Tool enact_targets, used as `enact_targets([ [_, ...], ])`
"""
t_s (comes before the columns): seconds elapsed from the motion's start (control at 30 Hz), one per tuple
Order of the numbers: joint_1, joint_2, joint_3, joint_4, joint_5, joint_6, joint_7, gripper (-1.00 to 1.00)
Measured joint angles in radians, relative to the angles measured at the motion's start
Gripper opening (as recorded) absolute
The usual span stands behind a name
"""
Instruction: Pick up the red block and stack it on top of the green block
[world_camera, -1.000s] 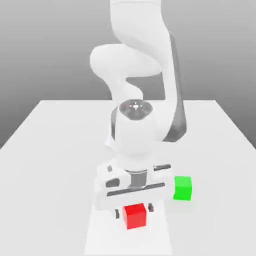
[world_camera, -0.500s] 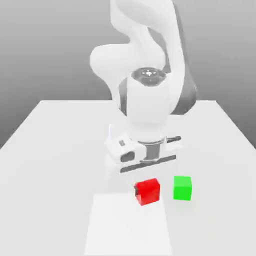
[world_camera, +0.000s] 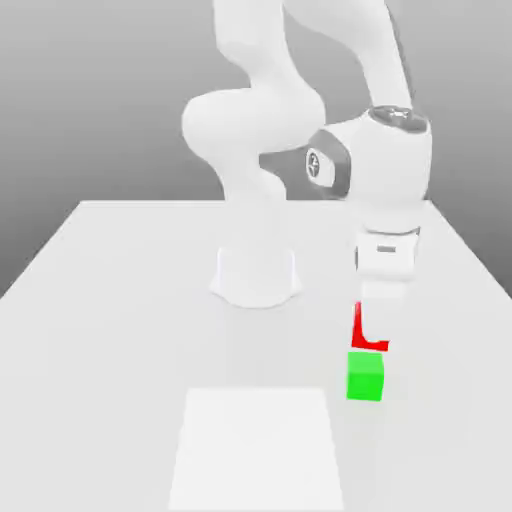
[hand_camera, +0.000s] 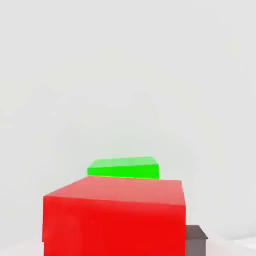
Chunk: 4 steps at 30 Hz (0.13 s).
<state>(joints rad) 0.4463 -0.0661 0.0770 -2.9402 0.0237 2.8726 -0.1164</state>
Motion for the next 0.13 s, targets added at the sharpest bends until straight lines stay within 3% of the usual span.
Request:
enact_targets([
  [0.03, -0.003, 0.036, -0.003, 0.001, -0.012, 0.035, 0.008, -1.0],
  [0.07, 0.002, 0.063, -0.01, 0.002, -0.023, 0.06, 0.016, 1.0],
  [0.13, 0.007, 0.063, -0.01, 0.002, -0.023, 0.06, 0.016, 1.0],
])
